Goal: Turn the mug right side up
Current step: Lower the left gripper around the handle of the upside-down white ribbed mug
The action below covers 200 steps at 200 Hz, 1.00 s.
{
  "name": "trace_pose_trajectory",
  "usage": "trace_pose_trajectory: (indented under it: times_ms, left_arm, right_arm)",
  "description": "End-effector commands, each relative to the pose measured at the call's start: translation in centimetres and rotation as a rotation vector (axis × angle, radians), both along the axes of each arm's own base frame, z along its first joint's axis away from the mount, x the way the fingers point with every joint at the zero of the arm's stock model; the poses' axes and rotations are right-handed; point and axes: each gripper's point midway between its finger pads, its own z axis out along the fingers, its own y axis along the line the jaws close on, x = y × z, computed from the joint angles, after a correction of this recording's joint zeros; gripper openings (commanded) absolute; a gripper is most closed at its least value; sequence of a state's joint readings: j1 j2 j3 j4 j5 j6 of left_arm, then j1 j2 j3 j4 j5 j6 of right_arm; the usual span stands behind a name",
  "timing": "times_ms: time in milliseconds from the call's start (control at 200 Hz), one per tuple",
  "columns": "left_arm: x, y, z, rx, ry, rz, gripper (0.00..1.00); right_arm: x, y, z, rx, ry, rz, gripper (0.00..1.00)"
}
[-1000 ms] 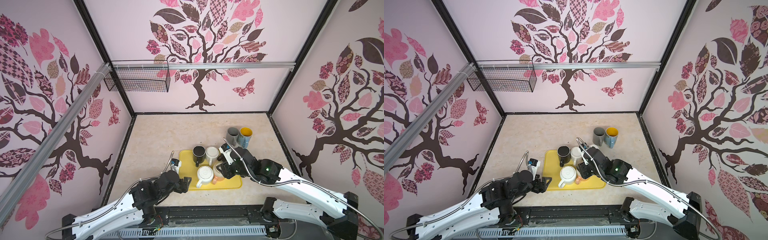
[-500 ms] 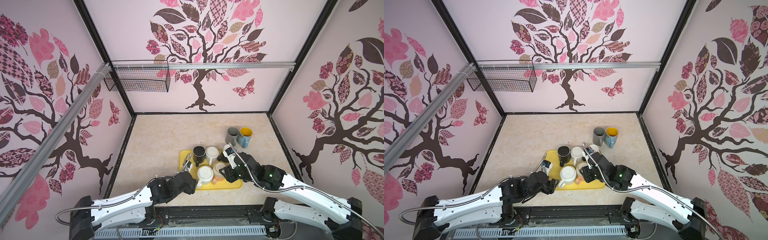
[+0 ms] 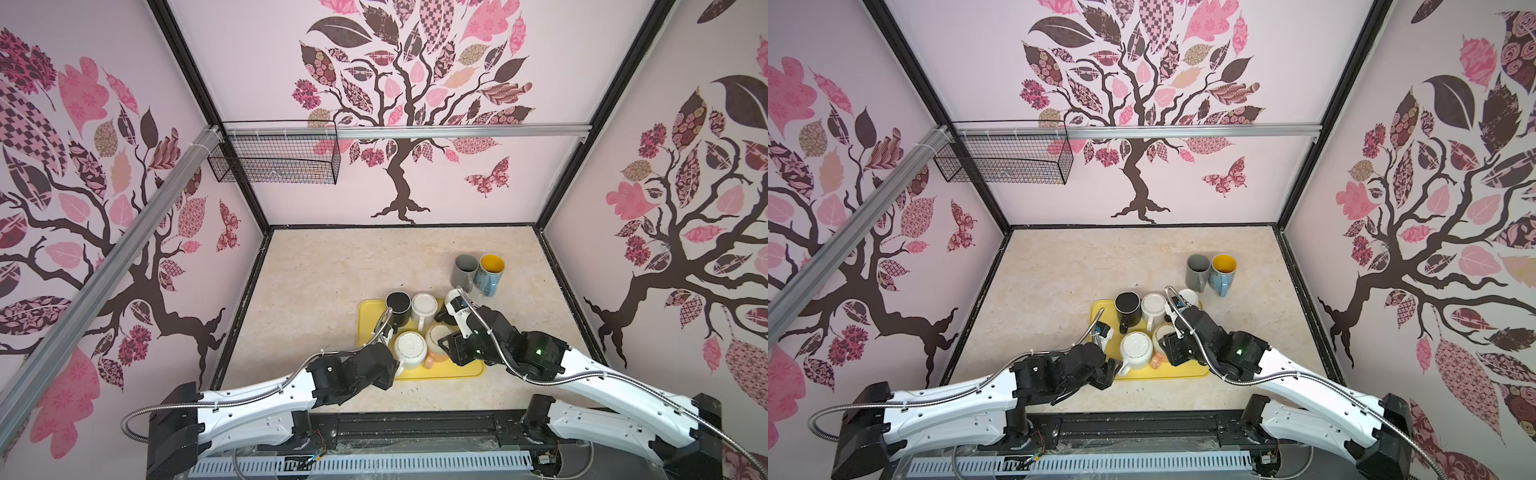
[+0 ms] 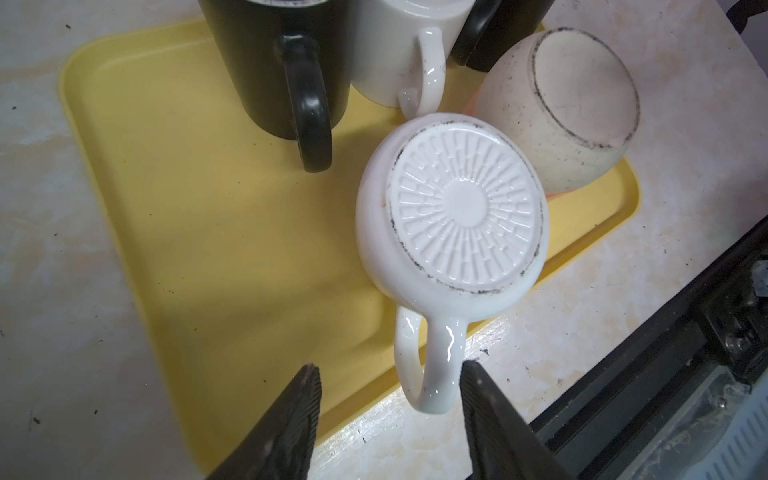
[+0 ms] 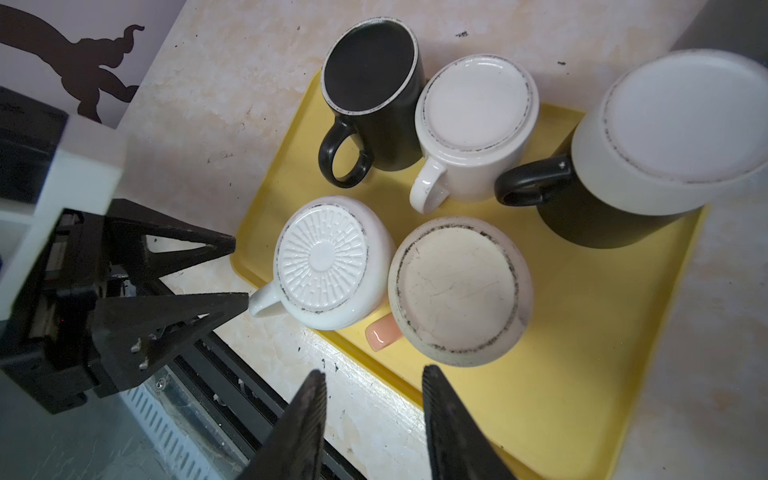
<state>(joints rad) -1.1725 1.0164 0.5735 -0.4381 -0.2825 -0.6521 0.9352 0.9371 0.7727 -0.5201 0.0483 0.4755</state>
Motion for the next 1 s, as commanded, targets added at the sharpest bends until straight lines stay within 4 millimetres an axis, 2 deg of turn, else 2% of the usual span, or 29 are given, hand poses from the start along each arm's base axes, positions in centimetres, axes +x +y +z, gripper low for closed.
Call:
trace_pose_trajectory:
  times_ms: [0, 695, 995]
  left_arm:
    - [0.3, -1.8, 2.3, -0.059, -0.034, -0.024, 0.56]
    - [0.3, -2.7, 0.4, 0.009, -0.006, -0.039, 0.48]
    - [0.3, -2.5, -0.4, 0.053, -0.007, -0.046, 0.39]
  right_arm:
    - [-0.1, 0.1, 0.1, 0.013, -0.002, -0.004, 0.42]
    - [-0.2, -0.4, -1.3, 0.001, 0.001, -0.017, 0.41]
    - [-0.2, -0.3, -1.6, 0.003, 0.003, -0.013, 0.4]
